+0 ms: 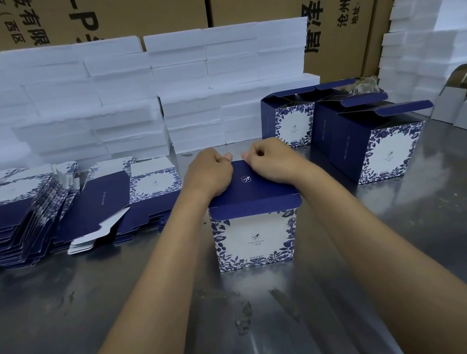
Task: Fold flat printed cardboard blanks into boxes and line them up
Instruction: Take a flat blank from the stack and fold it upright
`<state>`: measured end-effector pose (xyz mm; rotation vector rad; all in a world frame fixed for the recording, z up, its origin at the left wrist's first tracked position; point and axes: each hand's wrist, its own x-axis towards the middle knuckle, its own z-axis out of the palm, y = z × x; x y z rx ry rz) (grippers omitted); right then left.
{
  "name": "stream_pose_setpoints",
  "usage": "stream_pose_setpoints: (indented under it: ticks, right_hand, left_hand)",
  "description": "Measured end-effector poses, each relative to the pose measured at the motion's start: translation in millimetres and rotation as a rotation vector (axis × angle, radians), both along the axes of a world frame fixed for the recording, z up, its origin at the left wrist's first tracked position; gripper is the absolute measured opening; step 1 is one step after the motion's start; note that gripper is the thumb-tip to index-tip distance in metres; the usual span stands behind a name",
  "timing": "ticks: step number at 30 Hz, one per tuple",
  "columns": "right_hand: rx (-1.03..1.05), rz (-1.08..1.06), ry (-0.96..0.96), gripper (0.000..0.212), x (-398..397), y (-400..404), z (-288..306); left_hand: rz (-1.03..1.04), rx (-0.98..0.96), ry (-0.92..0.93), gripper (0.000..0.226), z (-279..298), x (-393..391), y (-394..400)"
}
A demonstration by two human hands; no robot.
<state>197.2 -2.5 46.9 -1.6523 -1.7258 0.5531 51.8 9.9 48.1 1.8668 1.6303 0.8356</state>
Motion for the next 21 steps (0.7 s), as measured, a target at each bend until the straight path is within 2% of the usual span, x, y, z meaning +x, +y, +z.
stream_pose_setpoints:
  ticks: [5, 9, 12, 15, 18, 21]
  right_hand:
    - [-0.022, -0.007, 0.103, 0.031, 3, -3, -1]
    - [-0.046, -0.036, 0.028, 0.032, 1, -3, 0]
    - [-0.042, -0.046, -0.033, 0.035, 0, -1, 1]
    - [-0.007, -0.092, -0.091, 0.043, 0, 1, 0]
    - [0.054, -0.147, -0.206, 0.040, -2, 1, 5]
    - [0.273, -0.160, -0.405, 0.026, -7, -4, 15]
  left_hand:
    - [-0.001, -0.009, -0.017, 0.026, 0, -1, -1]
    - [0.001, -0.029, -0.048, 0.025, 0, -2, -6]
    - [0.063, 0.206, -0.056, 0.017, 2, -5, -16]
    - [-0.038, 0.411, -0.030, 0.006, 2, -9, -32]
    - [-0.117, 0.400, -0.198, 0.004, -9, -15, -47]
    - [-0.083, 0.380, -0.383, 0.016, -22, -18, -56]
